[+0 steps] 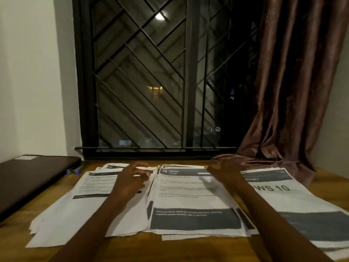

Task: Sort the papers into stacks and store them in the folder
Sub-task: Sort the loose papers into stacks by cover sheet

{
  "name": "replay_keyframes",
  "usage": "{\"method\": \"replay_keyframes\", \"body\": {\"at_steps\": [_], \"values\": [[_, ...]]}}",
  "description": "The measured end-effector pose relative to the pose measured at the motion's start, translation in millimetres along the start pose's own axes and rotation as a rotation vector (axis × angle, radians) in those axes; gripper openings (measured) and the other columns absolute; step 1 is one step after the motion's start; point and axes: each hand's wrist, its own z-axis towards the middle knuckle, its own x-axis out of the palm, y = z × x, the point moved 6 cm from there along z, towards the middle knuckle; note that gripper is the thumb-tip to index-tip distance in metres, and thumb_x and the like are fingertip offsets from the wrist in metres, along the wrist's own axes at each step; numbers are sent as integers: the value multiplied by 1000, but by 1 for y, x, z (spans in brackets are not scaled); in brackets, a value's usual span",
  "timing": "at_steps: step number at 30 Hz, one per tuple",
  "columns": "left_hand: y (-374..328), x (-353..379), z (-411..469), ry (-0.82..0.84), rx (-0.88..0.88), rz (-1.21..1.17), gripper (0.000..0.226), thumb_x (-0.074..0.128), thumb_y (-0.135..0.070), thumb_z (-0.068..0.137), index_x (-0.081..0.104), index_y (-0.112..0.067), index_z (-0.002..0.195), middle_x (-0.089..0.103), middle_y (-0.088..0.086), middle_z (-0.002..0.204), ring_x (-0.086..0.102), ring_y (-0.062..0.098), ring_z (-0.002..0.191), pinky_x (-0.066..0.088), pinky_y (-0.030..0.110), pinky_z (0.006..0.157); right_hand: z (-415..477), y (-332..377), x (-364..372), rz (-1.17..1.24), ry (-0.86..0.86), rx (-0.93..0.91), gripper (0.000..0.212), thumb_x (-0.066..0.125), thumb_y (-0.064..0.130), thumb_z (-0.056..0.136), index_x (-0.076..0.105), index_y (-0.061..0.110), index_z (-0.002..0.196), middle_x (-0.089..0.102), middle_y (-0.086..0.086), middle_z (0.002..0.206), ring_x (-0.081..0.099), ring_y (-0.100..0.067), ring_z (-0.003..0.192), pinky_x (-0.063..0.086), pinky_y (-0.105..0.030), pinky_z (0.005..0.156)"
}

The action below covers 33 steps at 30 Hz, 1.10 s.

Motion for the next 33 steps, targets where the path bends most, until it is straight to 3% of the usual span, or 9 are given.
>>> {"method": "replay_keyframes", "body": {"at_steps": [3, 10, 13, 16, 18, 21, 26, 30, 33], "values": [[2, 3, 5, 51, 31, 78, 23, 69, -10, 89, 66, -29, 101, 73, -3, 94, 68, 20, 94, 56, 41, 87, 13, -19, 23, -49, 5, 0, 108, 48, 89, 59, 46, 11, 135, 58, -10, 130, 58, -28, 114, 47, -37, 95], [19, 36, 18, 236, 200, 461, 21, 68, -14, 90, 65, -26, 106, 66, -6, 105, 62, 10, 101, 43, 10, 74, 2, -22, 29, -75, -78, 72, 79, 56, 59, 85, 35, 3, 137, 46, -15, 140, 48, -31, 125, 39, -34, 93], [33, 40, 17, 253, 218, 600, 27, 67, -19, 91, 62, -24, 117, 65, -4, 117, 58, 11, 109, 41, 15, 81, 10, -30, 27, -37, -49, 119, 87, 59, 60, 82, 33, 1, 140, 44, -15, 142, 46, -31, 128, 38, -31, 91], [36, 40, 16, 250, 222, 664, 32, 65, -26, 92, 58, -26, 123, 61, -2, 129, 55, 13, 116, 39, 22, 90, 14, -38, 28, 242, 48, 173, 90, 80, 64, 54, 58, 5, 118, 63, -12, 119, 67, -15, 97, 50, -20, 76], [37, 37, 17, 241, 204, 700, 34, 62, -32, 93, 57, -27, 126, 59, -2, 132, 54, 14, 118, 39, 23, 92, 7, -31, 36, 404, 183, 173, 55, 85, 38, 66, 65, 2, 101, 67, -11, 105, 68, -4, 72, 49, -11, 55], [33, 34, 15, 247, 188, 710, 37, 58, -41, 94, 57, -26, 128, 60, -1, 133, 54, 12, 115, 37, 22, 88, 3, -22, 48, 307, 394, 149, 65, 77, 34, 78, 54, -1, 128, 54, -3, 131, 58, -17, 108, 49, -15, 86], [8, 29, 3, 184, 150, 454, 48, 61, -36, 93, 45, -27, 137, 55, -9, 129, 54, -4, 90, 44, 5, 65, -5, -5, 18, 542, 228, 33, 39, 66, 11, 86, 58, -1, 123, 60, -14, 128, 62, -27, 103, 51, -32, 92], [-30, 16, 14, 34, 53, 10, 91, 76, -48, 69, 33, -30, 147, 55, -6, 135, 58, 19, 117, 51, 43, 96, -16, 23, -36, 886, 23, -182, 73, 91, 40, 49, 65, 10, 110, 71, -9, 110, 70, -24, 95, 57, -35, 79], [-66, 20, 29, 113, 11, -253, 83, 77, -41, 68, 40, -25, 141, 70, 6, 117, 71, 27, 100, 57, 48, 87, -39, 51, -76, 846, -170, -368, 28, 74, 26, 78, 65, 23, 105, 72, 0, 104, 70, -16, 94, 56, -35, 81]]}}
